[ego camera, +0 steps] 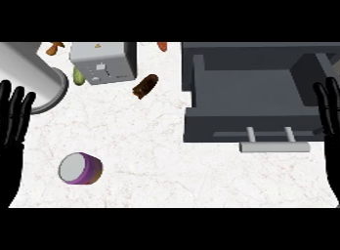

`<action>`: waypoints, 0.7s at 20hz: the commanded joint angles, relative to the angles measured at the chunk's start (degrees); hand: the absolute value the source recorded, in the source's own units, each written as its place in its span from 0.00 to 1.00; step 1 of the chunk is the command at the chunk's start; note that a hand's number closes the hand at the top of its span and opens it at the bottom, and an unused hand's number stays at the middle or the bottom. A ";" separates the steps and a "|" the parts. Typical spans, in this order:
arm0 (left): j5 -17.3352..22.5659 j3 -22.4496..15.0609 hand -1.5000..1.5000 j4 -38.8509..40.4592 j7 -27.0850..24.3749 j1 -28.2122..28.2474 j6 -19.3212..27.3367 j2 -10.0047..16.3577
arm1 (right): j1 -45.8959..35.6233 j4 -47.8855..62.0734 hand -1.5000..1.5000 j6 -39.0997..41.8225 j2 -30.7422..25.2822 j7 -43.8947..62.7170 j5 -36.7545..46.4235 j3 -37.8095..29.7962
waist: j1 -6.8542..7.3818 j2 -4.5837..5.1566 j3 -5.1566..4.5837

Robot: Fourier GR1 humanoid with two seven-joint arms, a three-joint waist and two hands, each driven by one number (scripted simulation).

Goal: Pick up the can, place it into the drawer and close the drawer

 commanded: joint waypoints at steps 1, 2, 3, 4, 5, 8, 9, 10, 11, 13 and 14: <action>-1.78 -3.57 0.00 -2.73 1.67 1.01 -0.35 -1.18 | 2.10 0.42 0.00 -1.30 1.09 -0.54 0.89 -0.94 | 0.26 -1.36 -0.57; 2.03 -0.94 0.00 5.70 -4.69 -1.32 -3.80 0.06 | 1.19 -0.08 0.00 -1.33 1.13 0.76 1.12 -0.23 | 0.11 -1.29 -0.60; 1.22 -5.44 0.00 -3.78 -1.95 4.16 -3.78 -1.64 | -0.68 2.01 0.00 -0.83 -0.19 -0.20 0.97 -2.12 | 0.54 -1.37 -0.58; 1.88 -6.32 0.00 -5.71 -2.91 5.52 -4.73 -1.74 | 0.14 1.93 0.00 -0.61 0.09 -0.15 -0.14 -2.48 | 0.56 -1.40 -0.58; 4.33 -5.87 0.00 -6.62 -2.98 5.47 -6.96 -0.47 | -1.64 1.68 0.00 -1.46 0.41 1.15 0.48 -2.08 | 0.64 -1.40 -0.60; 1.10 -5.57 0.00 -0.78 8.54 11.46 -4.07 0.52 | 4.84 5.07 0.00 -2.15 0.33 11.04 -0.42 -3.07 | 0.65 -1.06 -0.58; 1.59 -6.57 0.00 -2.33 11.09 10.87 -4.26 0.55 | 5.20 4.40 0.00 -2.99 1.35 12.12 0.41 -1.81 | 0.45 -1.27 -0.57; 0.81 -7.93 0.00 -6.27 12.91 14.37 -3.92 0.36 | 5.12 3.23 0.00 -4.01 1.78 14.52 1.96 -0.57 | 1.01 -1.50 -0.58; 2.08 -6.94 0.00 -8.18 13.83 15.63 -4.27 0.77 | 7.31 2.59 0.00 -2.68 1.11 12.36 0.66 -1.74 | 0.66 -1.49 -0.56; 1.13 -7.11 0.00 -10.13 17.20 14.28 -3.61 0.91 | 5.77 3.32 0.00 -1.95 -0.15 13.91 -1.39 -4.38 | 0.48 -1.38 -0.56; 2.97 -7.40 0.00 -12.13 15.30 19.00 -5.73 1.29 | 9.86 -0.80 0.00 -1.30 0.49 14.28 -0.52 -1.92 | 0.49 -1.47 -0.58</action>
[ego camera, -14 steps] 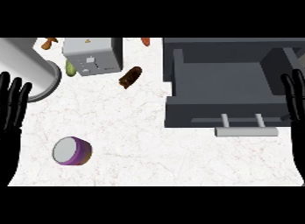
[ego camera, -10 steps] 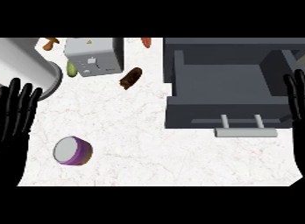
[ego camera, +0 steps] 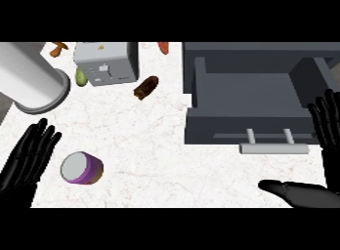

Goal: Pick up the can, place it into the drawer and close the drawer

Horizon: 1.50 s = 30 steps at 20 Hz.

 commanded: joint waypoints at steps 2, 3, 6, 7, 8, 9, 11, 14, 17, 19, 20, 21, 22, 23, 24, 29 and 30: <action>-0.48 0.73 0.00 -1.68 4.58 0.93 0.58 -0.29 | 2.73 -4.85 0.00 1.77 -1.69 6.08 -1.90 -1.54 | -0.29 -0.04 -0.04; -3.43 -4.21 0.00 -5.81 3.22 6.16 0.39 -1.87 | 3.87 -0.98 0.00 0.99 0.63 0.29 -0.08 -0.20 | -0.07 -0.05 -0.03; 3.07 2.85 0.00 -7.57 6.05 5.13 -1.12 0.00 | 4.96 -1.87 0.00 2.38 -0.16 0.11 -2.27 -2.81 | -0.11 -0.03 -0.04; 1.52 0.18 0.00 -8.00 5.62 7.29 -0.78 -1.21 | 10.61 -3.20 0.00 4.08 0.30 -2.99 -2.45 -2.07 | -0.22 -0.07 -0.03; -0.84 -1.38 0.00 -6.57 5.10 7.19 0.04 -2.56 | 5.73 0.44 0.00 3.31 0.64 -3.20 -0.87 -1.29 | -0.07 -0.02 -0.03; 3.96 4.41 0.00 -0.70 0.75 5.74 -1.94 -1.21 | 2.67 -1.14 0.00 3.11 -1.10 1.70 -3.41 -4.01 | -0.07 0.01 -0.06; 1.64 2.52 0.00 -6.08 8.26 2.69 1.19 -2.28 | 10.09 -5.84 0.00 5.37 -0.88 -0.66 -4.26 -4.30 | -0.41 -0.03 -0.03; 2.43 5.27 0.00 -2.60 8.99 0.26 0.77 -1.67 | 11.53 -5.50 0.00 6.65 -0.25 -1.74 -5.00 -4.57 | -0.46 0.00 -0.03; 7.53 10.32 0.00 -3.97 10.01 0.90 -1.57 0.49 | 14.51 -2.58 0.00 7.07 1.98 -6.75 -0.37 -1.43 | -0.35 -0.02 -0.03; 3.11 6.48 0.00 -0.34 3.96 4.42 -2.08 -3.04 | 10.62 1.65 0.00 8.67 -0.18 -7.41 -5.53 -6.91 | -0.20 0.00 -0.03; 3.27 6.68 0.00 -0.26 9.64 -1.76 -0.55 -2.02 | 8.23 -0.13 0.00 6.05 1.20 -4.00 -2.04 -4.09 | -0.29 0.03 -0.03; 3.88 8.81 0.00 3.65 2.43 1.20 -3.21 -1.93 | 7.91 1.48 0.00 8.09 -0.91 -4.89 -4.96 -7.59 | -0.21 0.02 -0.05; 1.17 5.61 0.00 0.28 6.51 0.23 -1.09 -3.30 | 10.04 -3.47 0.00 8.21 -0.31 -1.91 -5.72 -7.00 | -0.32 -0.01 -0.04; 1.73 7.16 0.00 4.61 0.61 2.16 -3.30 -3.07 | 8.14 -3.63 0.00 6.96 -0.54 -0.11 -3.85 -6.45 | -0.21 0.00 -0.06; -0.46 6.15 0.00 6.84 -1.70 2.89 -2.66 -4.26 | 7.81 0.52 0.00 7.19 0.61 -4.02 -3.27 -5.93 | -0.17 0.01 -0.05; -0.31 8.11 0.00 15.99 -6.32 -0.43 -3.08 -4.21 | 14.55 -2.53 0.00 10.00 1.21 -7.53 -5.29 -7.64 | -0.56 0.01 -0.05; -0.46 6.51 0.00 11.89 -2.58 -0.62 -2.40 -4.92 | 12.10 -2.49 0.00 9.82 1.25 -5.87 -3.98 -6.96 | -0.33 0.00 -0.04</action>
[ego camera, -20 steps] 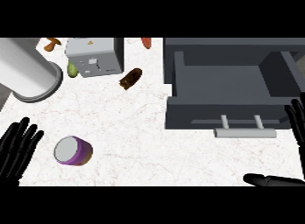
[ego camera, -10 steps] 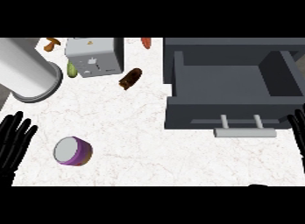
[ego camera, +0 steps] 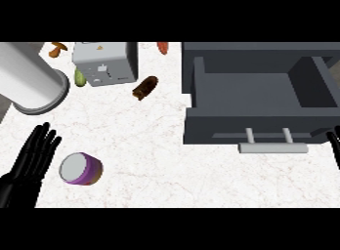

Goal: Pick up the can, place it into the drawer and close the drawer

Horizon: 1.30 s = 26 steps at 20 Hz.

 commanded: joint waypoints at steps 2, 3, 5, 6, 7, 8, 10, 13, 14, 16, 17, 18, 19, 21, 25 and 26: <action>0.75 3.62 0.00 7.01 -7.43 -0.22 -2.19 1.15 | -3.30 6.89 0.00 1.30 -0.74 -4.06 -0.39 -2.77 | 0.20 0.04 0.00; -2.85 0.08 0.00 4.98 -6.21 1.63 0.07 -1.30 | -0.99 5.70 0.00 1.87 0.19 -5.26 -0.58 -2.55 | 0.13 0.00 0.01; -1.41 2.23 0.00 7.07 -5.65 -0.38 -0.03 -0.31 | 1.90 -0.18 0.00 1.69 0.79 -1.80 0.27 -1.44 | -0.01 -0.01 0.00; -2.11 2.98 0.00 14.03 -8.30 -4.20 0.25 -0.27 | -2.01 5.90 0.00 -0.39 1.91 -3.95 4.33 0.83 | 0.03 0.07 -0.01; -2.41 3.86 0.00 10.04 -4.15 -5.06 1.77 0.25 | 0.80 2.16 0.00 0.17 2.96 -4.81 4.17 1.82 | -0.04 0.01 0.00; 0.41 6.97 0.00 14.98 -8.98 -5.97 -0.77 1.91 | -0.70 1.87 0.00 2.25 -0.38 -1.44 -1.53 -3.26 | -0.07 0.03 -0.01; -2.71 3.93 0.00 15.29 -12.66 -2.32 -0.63 0.13 | -5.28 6.84 0.00 -0.21 1.47 -3.11 2.35 -0.81 | 0.18 0.04 0.00; -2.69 3.11 0.00 11.84 -7.23 -2.31 0.89 -0.88 | 1.57 2.00 0.00 2.82 1.82 -3.40 1.13 -1.09 | 0.01 -0.02 0.01; -1.73 6.22 0.00 19.23 -17.13 -0.31 -1.79 0.66 | -0.98 4.15 0.00 2.41 0.88 -3.45 -0.04 -2.89 | 0.09 0.01 -0.01; -0.66 8.14 0.00 23.35 -19.82 -1.51 -3.41 2.08 | -0.33 3.90 0.00 2.29 1.23 -2.41 0.31 -2.75 | 0.04 0.02 -0.01; -1.30 7.91 0.00 20.48 -14.60 -3.97 -1.34 1.81 | -1.19 2.07 0.00 3.41 0.33 -1.11 -0.49 -3.05 | 0.03 0.01 0.00; -0.24 9.34 0.00 23.19 -16.68 -4.72 -2.56 2.78 | -4.18 2.80 0.00 2.43 -0.51 1.74 -0.32 -3.42 | 0.08 0.02 -0.01; -0.61 8.86 0.00 19.96 -17.28 0.00 -3.05 2.39 | -2.58 1.20 0.00 3.68 -1.55 1.07 -3.08 -6.25 | 0.12 -0.01 0.00; -4.70 6.89 0.00 26.32 -24.86 0.13 -1.16 -0.26 | 0.45 1.17 0.00 3.85 1.37 -2.61 -0.78 -3.07 | -0.02 -0.01 -0.01; -4.34 7.41 0.00 27.18 -21.06 -3.10 -1.16 0.76 | -0.98 2.16 0.00 4.27 0.97 -1.62 -0.86 -4.10 | 0.01 0.00 0.01; -1.54 10.17 0.00 29.73 -22.41 -3.62 -5.16 4.06 | -4.10 3.84 0.00 2.93 0.92 -0.28 0.75 -3.11 | 0.10 0.02 0.00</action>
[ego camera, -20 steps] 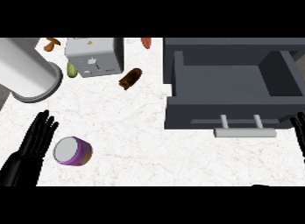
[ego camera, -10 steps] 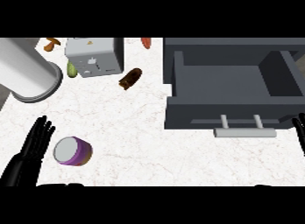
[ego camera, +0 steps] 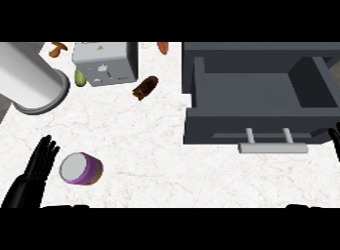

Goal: Pick up the can, place it into the drawer and close the drawer

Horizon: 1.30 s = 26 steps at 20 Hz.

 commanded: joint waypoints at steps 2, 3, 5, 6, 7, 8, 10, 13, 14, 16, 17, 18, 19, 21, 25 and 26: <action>-0.12 2.28 0.00 8.45 -7.86 -0.34 -1.46 1.07 | -0.38 2.17 0.00 2.01 -1.25 -1.83 -1.77 -2.84 | 0.00 0.01 0.00; -2.10 0.58 0.00 6.91 -5.35 -0.83 0.80 -0.29 | 5.82 -2.92 0.00 3.29 0.21 -2.49 -1.17 -1.71 | -0.19 -0.03 0.01; -2.96 -0.27 0.00 9.12 -7.08 -1.12 1.71 -1.52 | 2.18 -1.82 0.00 3.37 -1.36 -0.09 -3.40 -3.93 | -0.07 -0.01 0.01; -0.99 2.27 0.00 9.99 -9.20 0.52 -1.95 1.86 | 3.66 -0.41 0.00 1.44 2.81 -3.74 1.98 0.93 | 0.01 -0.01 0.01; -1.04 2.03 0.00 13.65 -8.86 -2.94 -1.05 1.04 | -1.12 -3.08 0.00 -1.42 2.16 3.34 2.21 1.59 | 0.02 0.02 -0.01; 0.95 5.80 0.00 16.17 -10.65 -4.01 -3.22 4.85 | 3.38 -4.44 0.00 -0.41 3.31 -0.33 2.88 2.26 | -0.12 0.01 -0.01; 0.69 3.76 0.00 13.34 -8.43 -3.30 -3.23 3.29 | 1.82 -1.43 0.00 -3.08 3.32 -2.35 3.95 5.01 | -0.01 0.00 0.01; -1.35 4.21 0.00 20.26 -11.09 -6.19 -0.80 2.86 | 0.99 -2.15 0.00 0.33 1.72 0.34 0.64 0.39 | -0.11 0.02 0.00; -0.80 3.33 0.00 18.81 -10.21 -5.90 -0.69 1.63 | 5.04 -2.01 0.00 1.56 2.94 -3.41 1.60 1.05 | -0.16 0.00 0.01; 0.36 4.97 0.00 19.30 -11.41 -3.92 -3.11 3.88 | 3.40 -2.54 0.00 1.73 2.02 -1.75 0.04 -0.62 | -0.07 -0.01 0.01; -0.40 3.92 0.00 19.16 -11.24 -3.81 -2.11 2.66 | -0.39 -0.75 0.00 -0.18 1.95 0.14 2.22 0.32 | 0.02 0.01 0.01; 0.75 4.42 0.00 20.94 -10.30 -4.09 -2.69 2.38 | 3.01 -2.05 0.00 1.83 1.31 -1.37 1.22 -0.64 | -0.08 0.00 0.01; 1.10 5.42 0.00 21.58 -8.88 -6.43 -2.68 4.00 | -1.10 1.75 0.00 2.08 -0.47 -1.92 -0.82 -3.37 | -0.02 0.02 0.01; -0.54 4.65 0.00 22.23 -12.29 -5.84 -1.63 3.63 | -0.74 -2.95 0.00 -0.33 2.50 2.17 2.27 1.01 | 0.00 0.01 0.00; -0.58 5.82 0.00 32.39 -18.53 -9.49 -2.53 4.93 | 2.71 -0.38 0.00 1.95 2.64 -3.79 0.90 -0.49 | -0.13 0.02 0.00; 0.52 6.13 0.00 28.13 -11.94 -11.67 -1.08 5.26 | -2.57 2.38 0.00 1.04 0.48 -0.79 -0.51 -2.64 | -0.02 0.03 0.01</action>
